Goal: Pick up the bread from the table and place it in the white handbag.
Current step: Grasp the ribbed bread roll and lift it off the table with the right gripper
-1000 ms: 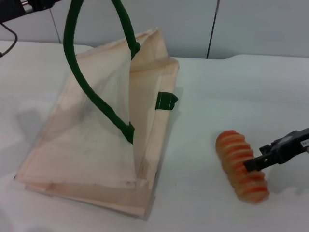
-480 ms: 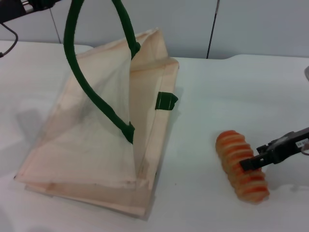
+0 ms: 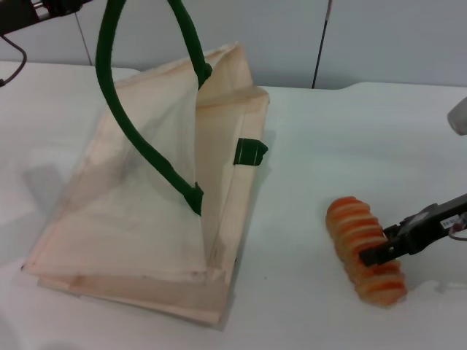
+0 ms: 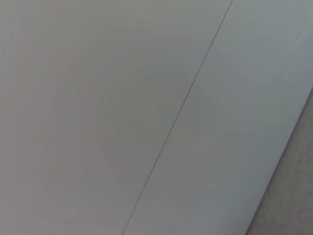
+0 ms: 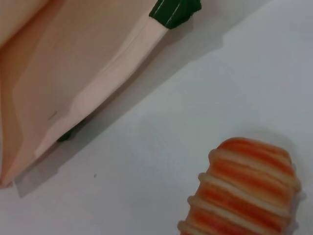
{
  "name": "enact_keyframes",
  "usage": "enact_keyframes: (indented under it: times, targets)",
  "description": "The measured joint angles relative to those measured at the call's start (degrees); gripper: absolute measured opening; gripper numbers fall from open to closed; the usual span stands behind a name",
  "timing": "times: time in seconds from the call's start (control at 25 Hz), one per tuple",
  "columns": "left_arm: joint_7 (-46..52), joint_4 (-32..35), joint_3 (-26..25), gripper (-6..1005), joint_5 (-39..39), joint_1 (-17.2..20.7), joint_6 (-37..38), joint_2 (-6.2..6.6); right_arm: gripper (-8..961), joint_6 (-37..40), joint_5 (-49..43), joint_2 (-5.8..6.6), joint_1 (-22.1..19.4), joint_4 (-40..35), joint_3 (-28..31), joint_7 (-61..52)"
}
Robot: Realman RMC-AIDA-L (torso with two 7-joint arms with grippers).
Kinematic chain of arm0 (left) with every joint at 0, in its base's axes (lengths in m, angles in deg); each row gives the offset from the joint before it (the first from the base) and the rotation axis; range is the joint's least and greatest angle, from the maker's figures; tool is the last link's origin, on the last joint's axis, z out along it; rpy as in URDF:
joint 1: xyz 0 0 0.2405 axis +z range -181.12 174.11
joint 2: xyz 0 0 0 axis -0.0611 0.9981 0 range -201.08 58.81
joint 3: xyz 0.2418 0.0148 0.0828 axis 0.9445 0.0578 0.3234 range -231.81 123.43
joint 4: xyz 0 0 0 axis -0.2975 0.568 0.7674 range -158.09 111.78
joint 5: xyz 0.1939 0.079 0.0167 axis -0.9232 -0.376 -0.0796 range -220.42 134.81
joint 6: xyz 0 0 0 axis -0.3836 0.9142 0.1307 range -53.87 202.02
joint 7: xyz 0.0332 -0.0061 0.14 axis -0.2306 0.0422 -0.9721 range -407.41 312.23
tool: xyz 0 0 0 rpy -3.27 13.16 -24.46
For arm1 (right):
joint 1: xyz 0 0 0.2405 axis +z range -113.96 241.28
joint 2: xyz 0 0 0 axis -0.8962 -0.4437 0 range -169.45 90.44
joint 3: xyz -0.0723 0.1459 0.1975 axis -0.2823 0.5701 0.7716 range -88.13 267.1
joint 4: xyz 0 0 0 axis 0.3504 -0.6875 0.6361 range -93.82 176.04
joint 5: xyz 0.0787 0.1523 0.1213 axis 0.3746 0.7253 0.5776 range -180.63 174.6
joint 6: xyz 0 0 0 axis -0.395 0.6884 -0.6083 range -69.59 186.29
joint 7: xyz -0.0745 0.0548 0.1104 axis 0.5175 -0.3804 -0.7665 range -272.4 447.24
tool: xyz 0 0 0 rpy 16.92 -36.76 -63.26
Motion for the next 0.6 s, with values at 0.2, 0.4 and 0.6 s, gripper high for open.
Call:
enact_keyframes:
  times: [0.2,0.4,0.6]
  targets:
    - [-0.06,0.0,0.0,76,0.0,0.02,-0.08,0.0,882,0.24,0.0,-0.06,0.06,0.04,-0.82,0.42]
    - [-0.08,0.0,0.0,76,0.0,-0.03,-0.08,-0.12,881,0.18,0.0,-0.14,0.25,0.33,-1.79,1.0]
    - [-0.11,0.0,0.0,76,0.0,-0.2,-0.08,-0.17,845,0.45,-0.01,-0.17,0.52,1.18,-2.19,1.59]
